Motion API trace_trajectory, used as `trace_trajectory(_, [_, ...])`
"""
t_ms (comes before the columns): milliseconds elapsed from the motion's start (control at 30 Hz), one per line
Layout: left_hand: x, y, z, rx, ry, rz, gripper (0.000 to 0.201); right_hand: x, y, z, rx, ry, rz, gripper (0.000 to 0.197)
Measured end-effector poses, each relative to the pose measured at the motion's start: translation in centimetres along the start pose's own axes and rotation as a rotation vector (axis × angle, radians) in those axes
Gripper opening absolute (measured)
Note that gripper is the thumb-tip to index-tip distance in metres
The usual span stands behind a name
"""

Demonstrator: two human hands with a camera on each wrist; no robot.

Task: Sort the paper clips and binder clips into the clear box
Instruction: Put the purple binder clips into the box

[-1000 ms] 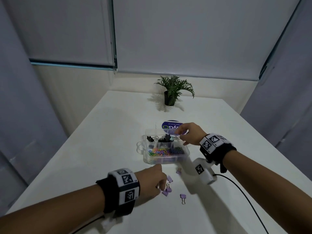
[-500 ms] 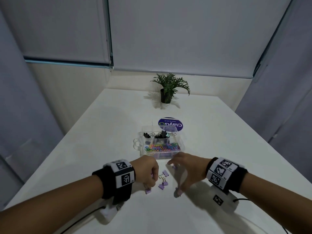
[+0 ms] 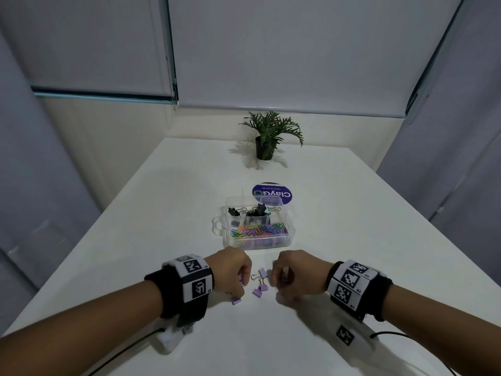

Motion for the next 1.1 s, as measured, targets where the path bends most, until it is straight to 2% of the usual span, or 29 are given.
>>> trace_trajectory(167, [0.1,-0.4,-0.3,-0.016,-0.002,0.04,0.02,-0.1,0.5,0.0,0.007,0.018,0.042,0.022])
trace_trajectory(333, [0.3,-2.3,-0.9,-0.111,-0.004,0.125,0.011,0.1,1.0,0.1,0.021,0.029,0.157,0.021])
trace_trajectory(467, [0.2,-5.4,-2.0,-0.25,-0.005,0.182,0.011,0.0,1.6,-0.2,0.049,0.014,0.198,0.008])
trace_trajectory(567, [0.6,-8.0,-3.4,-0.393,-0.009,0.209,0.012,-0.6,2.1,-0.6,0.082,0.022,0.186,0.03])
trace_trajectory(600, [0.9,-8.7,-4.1,-0.437,-0.021,0.221,0.012,-0.6,2.1,-0.7,0.085,0.016,0.186,0.03])
trace_trajectory(700, [2.1,-10.2,-6.1,-0.561,-0.078,0.256,0.012,-0.5,1.7,-0.7,0.072,-0.02,0.178,0.013])
trace_trajectory(800, [3.1,-10.7,-8.2,-0.633,-0.115,0.272,0.012,-0.5,1.4,-0.7,0.051,-0.043,0.16,0.011])
trace_trajectory(933, [3.9,-10.2,-10.3,-0.641,-0.146,0.259,0.013,-0.8,1.1,-1.2,0.042,-0.046,0.154,0.01])
trace_trajectory(1100, [5.0,-8.9,-11.8,-0.491,-0.223,0.22,0.031,-1.2,0.6,-1.8,0.019,-0.049,0.109,0.01])
Point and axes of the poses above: each hand's wrist, its own z-axis away from the middle knuckle, its own y-axis out of the palm, x = y × z, the point moved 7 cm from there along -z, towards the middle knuckle, and after that the axes turned 9 degrees about -x, right-handed, at the moved point
